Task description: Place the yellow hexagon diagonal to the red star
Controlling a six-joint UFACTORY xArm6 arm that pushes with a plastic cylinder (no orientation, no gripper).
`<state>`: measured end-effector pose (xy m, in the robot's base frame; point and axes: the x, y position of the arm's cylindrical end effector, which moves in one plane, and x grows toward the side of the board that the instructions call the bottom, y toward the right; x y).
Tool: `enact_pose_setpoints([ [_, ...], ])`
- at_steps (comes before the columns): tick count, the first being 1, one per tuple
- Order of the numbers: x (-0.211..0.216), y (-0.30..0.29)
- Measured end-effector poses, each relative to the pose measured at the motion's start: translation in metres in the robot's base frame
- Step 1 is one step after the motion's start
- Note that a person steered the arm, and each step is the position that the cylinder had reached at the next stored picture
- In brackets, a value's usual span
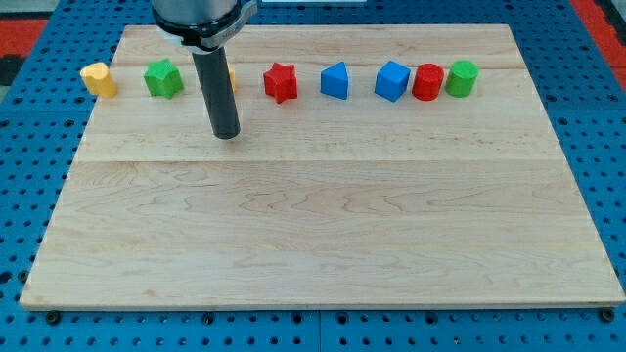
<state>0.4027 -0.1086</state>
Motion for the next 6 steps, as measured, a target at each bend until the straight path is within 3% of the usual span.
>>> enact_pose_setpoints([
  [2,-0.004,-0.04],
  [6,-0.118,-0.018],
])
